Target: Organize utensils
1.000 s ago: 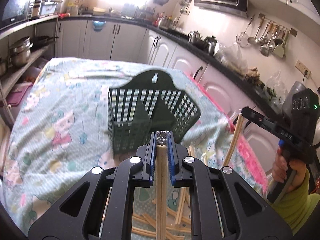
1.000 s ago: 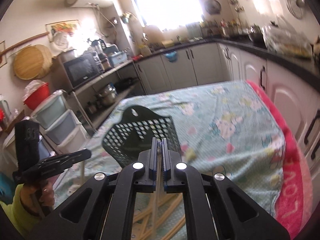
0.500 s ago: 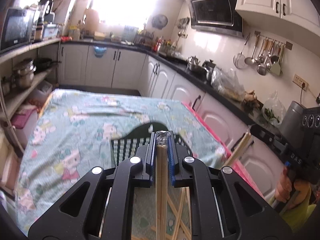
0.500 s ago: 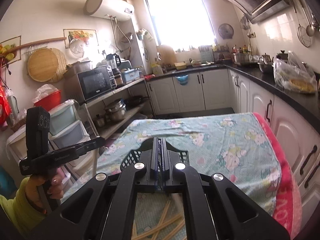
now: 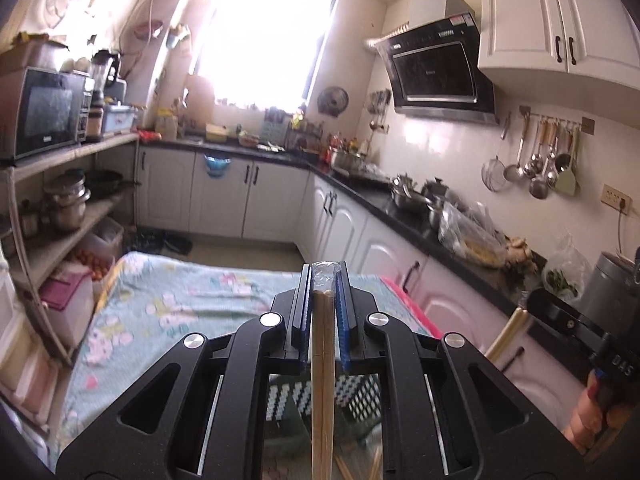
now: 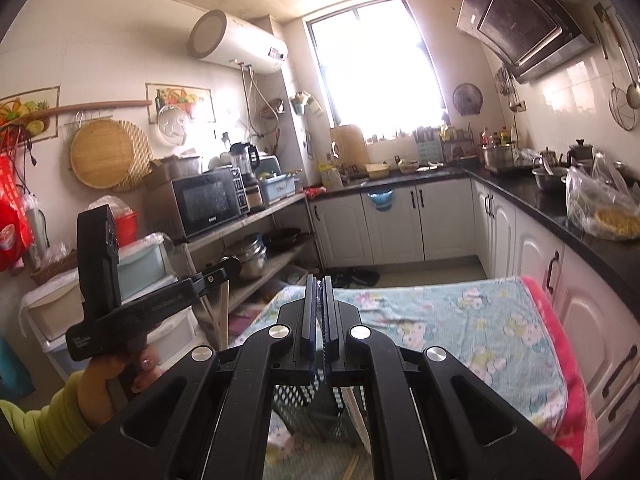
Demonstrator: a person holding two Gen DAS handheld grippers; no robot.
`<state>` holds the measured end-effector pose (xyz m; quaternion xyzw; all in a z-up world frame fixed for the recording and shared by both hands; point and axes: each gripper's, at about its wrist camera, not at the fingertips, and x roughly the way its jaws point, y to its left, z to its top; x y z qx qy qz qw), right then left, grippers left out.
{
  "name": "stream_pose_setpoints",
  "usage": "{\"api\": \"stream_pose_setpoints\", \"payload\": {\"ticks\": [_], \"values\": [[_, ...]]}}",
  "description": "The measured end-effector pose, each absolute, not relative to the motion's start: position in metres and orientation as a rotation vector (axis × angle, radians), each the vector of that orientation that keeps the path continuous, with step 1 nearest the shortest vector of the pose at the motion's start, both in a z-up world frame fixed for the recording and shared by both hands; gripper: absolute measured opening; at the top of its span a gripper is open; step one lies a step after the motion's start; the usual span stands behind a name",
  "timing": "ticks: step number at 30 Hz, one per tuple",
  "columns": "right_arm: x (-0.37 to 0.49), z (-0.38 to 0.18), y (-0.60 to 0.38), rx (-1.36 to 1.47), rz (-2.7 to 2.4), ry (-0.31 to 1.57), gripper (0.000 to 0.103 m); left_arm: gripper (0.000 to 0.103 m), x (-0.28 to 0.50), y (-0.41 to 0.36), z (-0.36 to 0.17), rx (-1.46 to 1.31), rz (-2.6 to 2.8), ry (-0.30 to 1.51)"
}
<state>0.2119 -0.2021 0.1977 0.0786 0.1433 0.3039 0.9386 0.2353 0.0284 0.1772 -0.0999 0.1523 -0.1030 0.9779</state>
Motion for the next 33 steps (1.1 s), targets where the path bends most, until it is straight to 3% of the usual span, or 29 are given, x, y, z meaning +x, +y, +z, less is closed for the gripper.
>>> {"api": "stream_pose_setpoints", "payload": {"ticks": [12, 33], "values": [[0.245, 0.215, -0.188, 0.182, 0.612, 0.274, 0.003, 0.007, 0.281, 0.036, 0.184, -0.243, -0.100, 0.200], [0.285, 0.157, -0.173, 0.244, 0.569, 0.382, 0.003, 0.007, 0.305, 0.035, 0.107, -0.181, -0.103, 0.236]]}}
